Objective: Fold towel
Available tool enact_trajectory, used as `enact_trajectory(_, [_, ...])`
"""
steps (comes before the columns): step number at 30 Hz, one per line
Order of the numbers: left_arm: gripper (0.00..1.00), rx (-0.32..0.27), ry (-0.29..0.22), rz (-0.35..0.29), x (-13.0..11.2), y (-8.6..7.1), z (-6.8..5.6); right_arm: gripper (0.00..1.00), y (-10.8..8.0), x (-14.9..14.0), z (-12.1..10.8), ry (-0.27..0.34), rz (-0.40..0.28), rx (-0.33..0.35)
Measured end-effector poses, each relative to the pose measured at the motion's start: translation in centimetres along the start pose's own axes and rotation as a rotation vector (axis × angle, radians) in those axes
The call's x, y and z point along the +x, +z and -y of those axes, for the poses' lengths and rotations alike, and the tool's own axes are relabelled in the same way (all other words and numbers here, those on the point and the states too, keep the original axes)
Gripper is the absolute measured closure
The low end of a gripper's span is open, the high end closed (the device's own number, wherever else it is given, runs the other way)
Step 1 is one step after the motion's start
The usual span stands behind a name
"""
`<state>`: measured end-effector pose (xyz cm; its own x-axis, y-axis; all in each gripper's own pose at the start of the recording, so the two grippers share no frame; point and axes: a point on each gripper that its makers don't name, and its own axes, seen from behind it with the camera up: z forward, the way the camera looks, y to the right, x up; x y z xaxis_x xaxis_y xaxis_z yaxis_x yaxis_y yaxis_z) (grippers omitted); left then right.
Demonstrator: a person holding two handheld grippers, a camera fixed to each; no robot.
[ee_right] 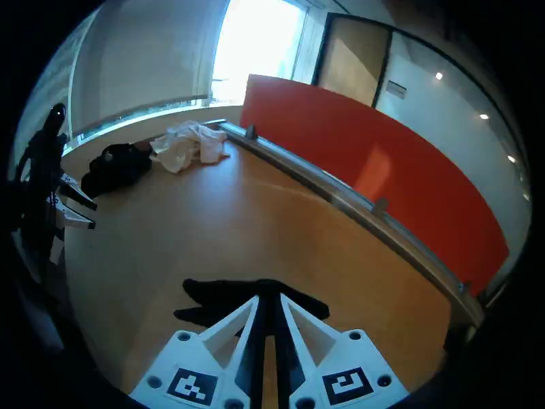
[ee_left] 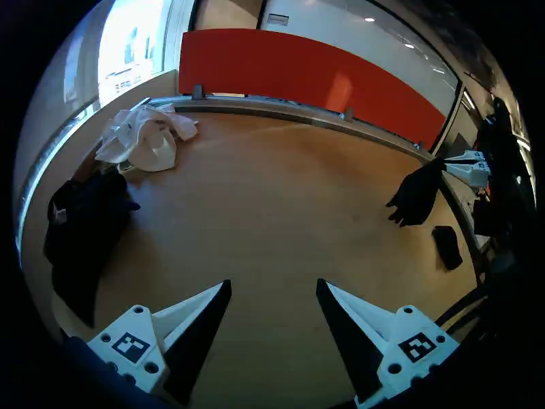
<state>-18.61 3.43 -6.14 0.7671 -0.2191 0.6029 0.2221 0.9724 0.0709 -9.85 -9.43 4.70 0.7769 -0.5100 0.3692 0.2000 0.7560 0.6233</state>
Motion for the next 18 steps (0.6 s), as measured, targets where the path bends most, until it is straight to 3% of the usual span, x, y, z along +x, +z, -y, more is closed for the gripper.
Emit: enact_trajectory(18, [0.08, -0.007, 0.031, 0.017, 0.8, 1.1, -1.7, 0.93, -6.0, -7.6, -9.3, 0.082, 0.06, -0.11])
